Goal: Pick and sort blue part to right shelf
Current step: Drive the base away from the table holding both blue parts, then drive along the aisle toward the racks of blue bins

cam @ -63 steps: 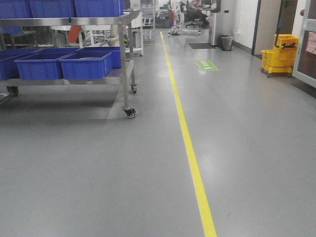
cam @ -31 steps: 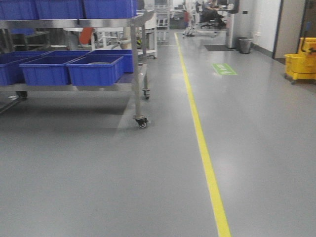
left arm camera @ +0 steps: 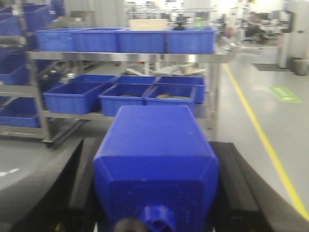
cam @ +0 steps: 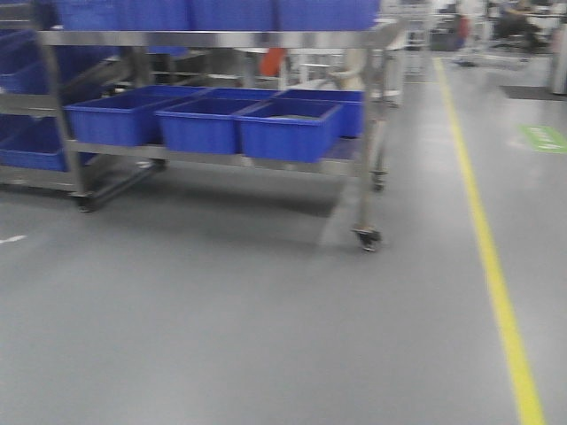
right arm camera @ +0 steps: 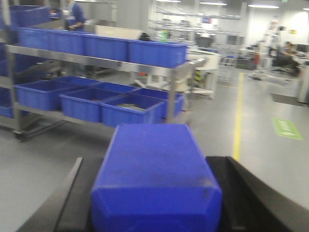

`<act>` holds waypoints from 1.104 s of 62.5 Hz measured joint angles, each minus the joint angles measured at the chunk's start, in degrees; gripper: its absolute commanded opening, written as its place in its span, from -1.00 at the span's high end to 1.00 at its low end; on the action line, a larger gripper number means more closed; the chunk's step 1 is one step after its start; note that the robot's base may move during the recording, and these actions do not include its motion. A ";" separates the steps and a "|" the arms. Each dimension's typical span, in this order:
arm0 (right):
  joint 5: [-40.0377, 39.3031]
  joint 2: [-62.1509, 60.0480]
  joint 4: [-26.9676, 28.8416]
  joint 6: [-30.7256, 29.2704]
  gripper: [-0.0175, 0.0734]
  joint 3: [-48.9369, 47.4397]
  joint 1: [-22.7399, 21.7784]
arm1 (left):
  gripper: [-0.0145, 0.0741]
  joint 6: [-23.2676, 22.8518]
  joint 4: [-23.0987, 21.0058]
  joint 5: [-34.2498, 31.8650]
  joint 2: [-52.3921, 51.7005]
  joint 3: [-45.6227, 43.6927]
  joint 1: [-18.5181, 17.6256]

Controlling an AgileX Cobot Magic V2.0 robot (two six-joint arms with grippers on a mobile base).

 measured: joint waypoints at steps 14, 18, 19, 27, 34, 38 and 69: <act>0.00 0.00 0.00 0.00 -0.17 0.00 0.00 | -0.20 0.00 0.00 0.00 0.00 0.00 0.00; 0.00 0.00 0.00 0.00 -0.17 0.00 0.00 | -0.20 0.00 0.00 0.00 0.00 0.00 0.00; 0.00 0.00 0.00 0.00 -0.17 0.00 0.00 | -0.20 0.00 0.00 0.00 0.00 0.00 0.00; 0.10 0.00 0.00 0.00 -0.17 0.00 0.00 | -0.20 0.00 0.00 0.00 0.00 0.00 0.00; 0.10 0.00 0.00 0.00 -0.17 0.00 0.00 | -0.20 0.00 0.00 0.00 0.00 0.00 0.00; 0.10 0.00 0.00 0.00 -0.17 0.00 0.00 | -0.20 0.00 0.00 0.00 0.00 0.00 0.00; 0.22 0.00 0.00 0.00 -0.17 0.00 0.00 | -0.20 0.00 0.00 0.00 0.00 0.00 0.00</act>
